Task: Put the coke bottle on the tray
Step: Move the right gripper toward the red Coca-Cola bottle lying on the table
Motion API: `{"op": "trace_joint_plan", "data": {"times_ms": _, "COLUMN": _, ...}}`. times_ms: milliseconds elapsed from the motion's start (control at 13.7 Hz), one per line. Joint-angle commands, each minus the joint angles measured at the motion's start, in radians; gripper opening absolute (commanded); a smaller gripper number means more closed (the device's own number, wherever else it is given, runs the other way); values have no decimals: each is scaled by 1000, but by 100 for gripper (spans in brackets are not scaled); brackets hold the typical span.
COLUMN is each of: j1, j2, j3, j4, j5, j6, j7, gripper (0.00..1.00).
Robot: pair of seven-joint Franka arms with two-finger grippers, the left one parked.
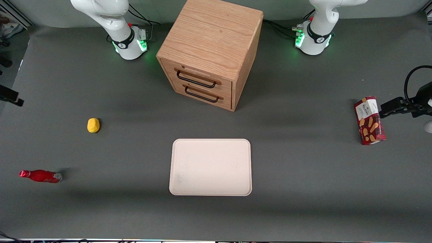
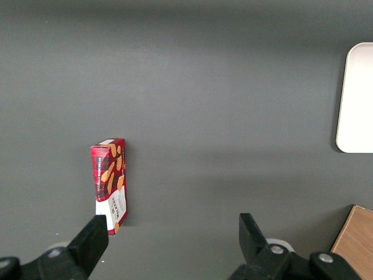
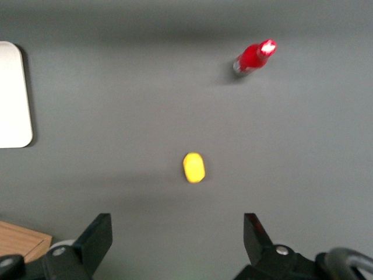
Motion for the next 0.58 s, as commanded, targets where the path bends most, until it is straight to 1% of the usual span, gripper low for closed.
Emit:
{"op": "trace_joint_plan", "data": {"times_ms": 0, "j1": -56, "j2": 153, "j3": 11, "j4": 201, "j5": -4, "j6": -48, "j7": -111, "gripper": 100}}
{"op": "trace_joint_plan", "data": {"times_ms": 73, "j1": -76, "j2": 199, "j3": 12, "j4": 266, "j5": -4, "j6": -68, "j7": -143, "gripper": 100}}
{"op": "trace_joint_plan", "data": {"times_ms": 291, "j1": -162, "j2": 361, "j3": 12, "j4": 459, "j5": 62, "j6": -98, "j7": -270, "gripper": 100}}
{"op": "trace_joint_plan", "data": {"times_ms": 510, "j1": -230, "j2": 480, "j3": 17, "j4": 557, "j5": 99, "j6": -90, "j7": -375, "gripper": 100}}
